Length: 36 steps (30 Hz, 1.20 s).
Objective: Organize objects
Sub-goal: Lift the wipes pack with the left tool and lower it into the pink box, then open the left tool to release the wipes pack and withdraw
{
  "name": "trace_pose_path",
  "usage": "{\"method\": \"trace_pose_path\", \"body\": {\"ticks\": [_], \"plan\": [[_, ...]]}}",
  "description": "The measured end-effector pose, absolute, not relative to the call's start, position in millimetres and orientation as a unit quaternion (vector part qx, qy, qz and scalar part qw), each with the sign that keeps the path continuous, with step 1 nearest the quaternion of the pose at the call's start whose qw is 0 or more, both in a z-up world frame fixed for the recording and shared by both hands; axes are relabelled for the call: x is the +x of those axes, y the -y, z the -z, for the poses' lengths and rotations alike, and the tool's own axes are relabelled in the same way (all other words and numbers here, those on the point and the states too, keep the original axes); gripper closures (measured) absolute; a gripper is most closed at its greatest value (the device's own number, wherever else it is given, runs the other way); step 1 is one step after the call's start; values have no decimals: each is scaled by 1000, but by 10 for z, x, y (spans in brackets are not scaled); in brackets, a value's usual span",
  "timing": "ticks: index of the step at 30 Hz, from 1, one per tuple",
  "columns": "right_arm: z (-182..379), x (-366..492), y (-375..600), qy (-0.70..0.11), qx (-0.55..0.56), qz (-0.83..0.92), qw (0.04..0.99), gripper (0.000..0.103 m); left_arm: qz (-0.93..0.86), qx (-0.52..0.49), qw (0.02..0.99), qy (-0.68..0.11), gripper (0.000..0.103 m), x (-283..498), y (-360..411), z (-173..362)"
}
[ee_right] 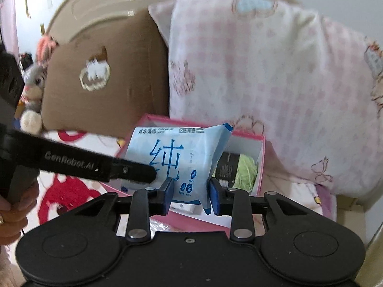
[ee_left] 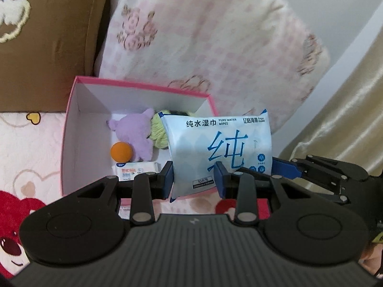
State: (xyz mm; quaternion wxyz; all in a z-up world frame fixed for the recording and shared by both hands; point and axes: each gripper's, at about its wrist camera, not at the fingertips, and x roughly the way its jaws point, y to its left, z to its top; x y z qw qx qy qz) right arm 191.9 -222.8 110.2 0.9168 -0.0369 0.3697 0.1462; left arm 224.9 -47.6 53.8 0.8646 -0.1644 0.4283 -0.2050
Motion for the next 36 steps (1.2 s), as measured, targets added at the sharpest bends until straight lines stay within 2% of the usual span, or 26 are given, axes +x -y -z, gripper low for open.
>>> {"method": "trace_pose_path", "body": {"ticks": [7,11,14,20,36], "plan": [[-582,2426,2388,-426,-8,-138,894,67,180,-163,842,-482,69,2769,654,-42],[-364,2632,2519,-466,61,-131,873,66,168,-171,828,-507,69,2916,652,189],[-255,2709,2522,-485,70,-121,863,67,167,-175,818,-521,69,3014,662,305],[-134,2804,2484,-511,61,-105,851,69,165,-179,807,-538,68,3141,691,467],[-4,2889,2467,-515,-22,-86,852,73,169,-178,791,-560,71,3280,909,731]]}}
